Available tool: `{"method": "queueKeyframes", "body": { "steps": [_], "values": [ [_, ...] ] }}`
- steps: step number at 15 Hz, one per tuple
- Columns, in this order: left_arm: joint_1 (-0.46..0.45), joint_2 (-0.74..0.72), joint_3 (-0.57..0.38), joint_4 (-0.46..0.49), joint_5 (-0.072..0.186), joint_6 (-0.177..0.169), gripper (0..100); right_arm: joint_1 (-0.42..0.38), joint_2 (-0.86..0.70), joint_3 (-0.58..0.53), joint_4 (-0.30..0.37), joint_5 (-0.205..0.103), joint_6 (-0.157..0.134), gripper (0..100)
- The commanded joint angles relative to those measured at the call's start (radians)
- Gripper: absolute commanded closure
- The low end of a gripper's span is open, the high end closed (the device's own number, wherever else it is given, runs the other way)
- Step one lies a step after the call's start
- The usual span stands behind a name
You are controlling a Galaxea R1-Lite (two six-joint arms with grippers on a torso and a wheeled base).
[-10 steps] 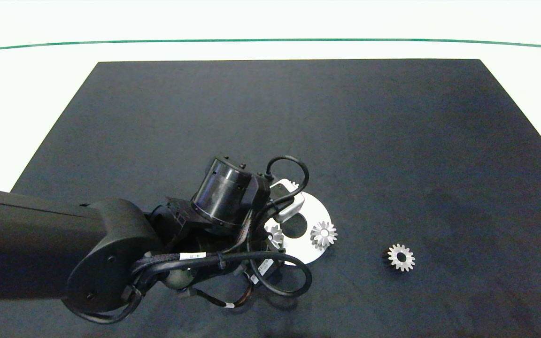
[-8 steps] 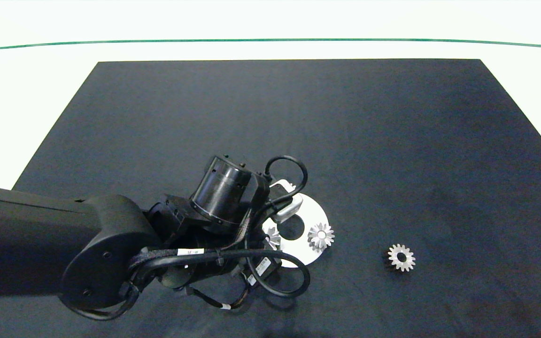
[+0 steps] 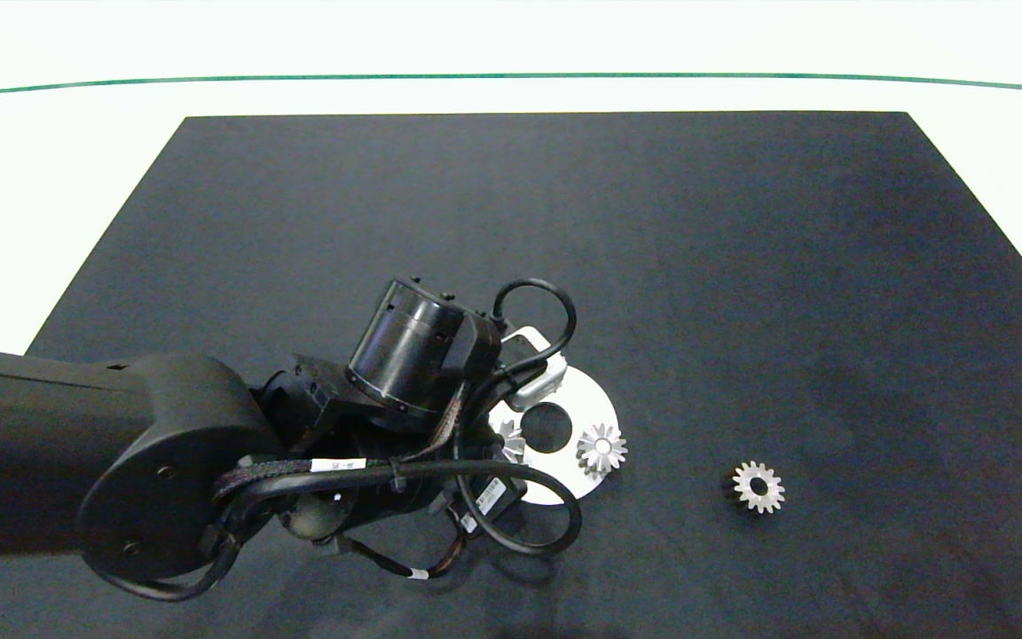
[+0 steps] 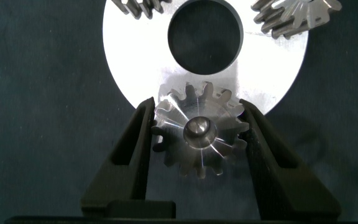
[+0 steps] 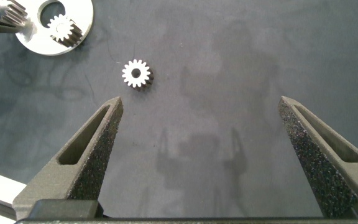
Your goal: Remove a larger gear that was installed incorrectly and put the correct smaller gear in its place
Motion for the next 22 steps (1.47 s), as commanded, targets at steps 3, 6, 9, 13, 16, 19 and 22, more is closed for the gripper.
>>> {"method": "queueKeyframes", "body": {
  "steps": [3, 6, 9, 13, 16, 19, 22],
  "values": [
    [-0.013, -0.057, 0.013, 0.013, 0.003, 0.000, 75, 0.000, 0.001, 0.000, 0.002, 0.000, -0.001, 0],
    [-0.011, -0.084, 0.021, 0.013, 0.003, -0.003, 75, 0.000, -0.001, 0.000, 0.002, 0.000, -0.002, 0],
    [0.021, -0.119, 0.036, 0.027, 0.003, -0.006, 75, 0.000, -0.007, 0.001, 0.002, -0.003, -0.002, 0],
    [0.150, -0.202, 0.047, 0.071, 0.002, -0.005, 75, 0.000, -0.016, 0.011, 0.003, -0.007, -0.002, 0],
    [0.274, -0.259, 0.101, 0.108, -0.002, 0.000, 75, -0.002, -0.016, 0.018, 0.002, -0.008, -0.002, 0],
    [0.371, -0.293, 0.188, 0.105, -0.017, 0.005, 75, -0.002, -0.022, 0.038, 0.002, -0.008, -0.002, 0],
    [0.408, -0.308, 0.225, 0.105, -0.071, 0.006, 75, -0.003, -0.022, 0.038, 0.002, -0.008, -0.002, 0]
  ]
}}
